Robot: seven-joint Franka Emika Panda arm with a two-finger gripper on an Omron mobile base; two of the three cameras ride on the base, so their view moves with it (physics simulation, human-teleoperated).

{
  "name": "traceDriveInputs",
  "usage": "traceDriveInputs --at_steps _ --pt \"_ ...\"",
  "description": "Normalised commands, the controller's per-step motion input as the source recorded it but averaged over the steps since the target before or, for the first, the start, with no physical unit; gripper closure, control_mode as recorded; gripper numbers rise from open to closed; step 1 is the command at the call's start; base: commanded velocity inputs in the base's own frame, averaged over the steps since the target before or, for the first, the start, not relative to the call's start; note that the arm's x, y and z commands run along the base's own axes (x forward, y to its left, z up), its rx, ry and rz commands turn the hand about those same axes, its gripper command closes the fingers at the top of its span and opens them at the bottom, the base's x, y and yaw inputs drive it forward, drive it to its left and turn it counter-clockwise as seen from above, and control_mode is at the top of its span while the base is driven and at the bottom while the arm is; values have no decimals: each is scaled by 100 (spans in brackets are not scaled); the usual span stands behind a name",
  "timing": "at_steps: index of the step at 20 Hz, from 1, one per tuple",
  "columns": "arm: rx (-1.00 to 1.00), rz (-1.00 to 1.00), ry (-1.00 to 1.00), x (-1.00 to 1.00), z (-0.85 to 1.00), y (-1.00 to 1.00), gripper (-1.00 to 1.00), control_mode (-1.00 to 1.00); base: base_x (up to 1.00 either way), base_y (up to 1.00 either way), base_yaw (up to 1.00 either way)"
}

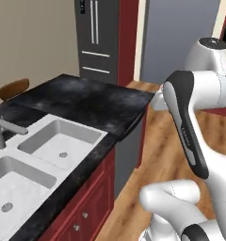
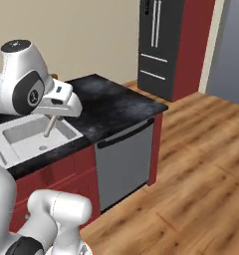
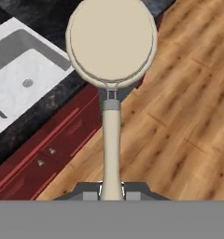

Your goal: Pick up the bar soap and dish brush from the sink, and place them back in the cabinet, and close the cabinet door.

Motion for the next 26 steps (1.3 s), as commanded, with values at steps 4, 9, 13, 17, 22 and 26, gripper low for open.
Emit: traceDriveInputs --at_steps 4,9,13,17,22,26 --pt "0 0 0 0 0 0 100 100 -1 -1 -57" --pt "0 0 0 0 0 0 100 100 0 -1 -57" --pt "0 0 0 0 0 0 100 100 0 0 -60" --pt "0 0 0 0 0 0 100 100 0 0 -60" --pt "0 0 0 0 0 0 100 100 0 -1 -59" --pt "0 0 0 0 0 0 100 100 0 -1 -58"
